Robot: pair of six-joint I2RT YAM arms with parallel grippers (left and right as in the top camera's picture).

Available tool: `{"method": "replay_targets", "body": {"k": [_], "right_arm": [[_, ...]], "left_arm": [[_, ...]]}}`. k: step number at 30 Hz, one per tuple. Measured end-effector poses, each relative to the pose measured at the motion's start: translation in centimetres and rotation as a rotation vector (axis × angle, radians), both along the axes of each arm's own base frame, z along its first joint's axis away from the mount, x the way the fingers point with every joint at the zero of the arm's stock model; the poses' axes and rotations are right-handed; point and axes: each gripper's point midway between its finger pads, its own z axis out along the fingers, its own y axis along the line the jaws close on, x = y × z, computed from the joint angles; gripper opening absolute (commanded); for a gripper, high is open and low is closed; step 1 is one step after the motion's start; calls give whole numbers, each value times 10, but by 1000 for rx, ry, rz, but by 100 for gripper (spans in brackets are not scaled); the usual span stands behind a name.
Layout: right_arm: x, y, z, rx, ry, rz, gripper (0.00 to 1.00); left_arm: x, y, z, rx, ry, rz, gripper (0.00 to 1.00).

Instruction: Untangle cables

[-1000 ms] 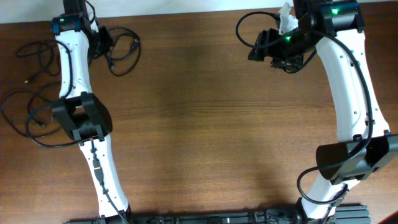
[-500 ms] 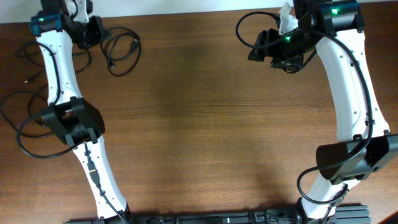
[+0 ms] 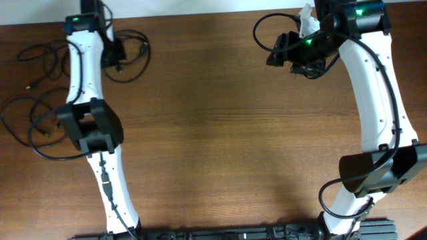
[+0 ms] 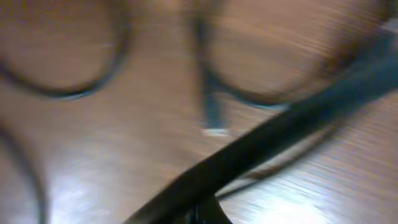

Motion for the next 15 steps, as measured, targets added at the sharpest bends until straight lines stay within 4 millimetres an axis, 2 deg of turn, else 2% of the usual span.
{"method": "replay_targets", "body": {"k": [2,5,9,15], "right_arm": [[0,0,0,0,0,0,69],[0,0,0,0,1,0,69],[-1,0,0,0,3,-1,69],[-1,0,0,0,3,0,69]], "left_arm": [[-12,32,-5,36,24,139,0],[-28,47,-24,47,84,212,0],[-57,42,-67,34,209,234,0],[-75,24,-70,-76,270,243,0]]}}
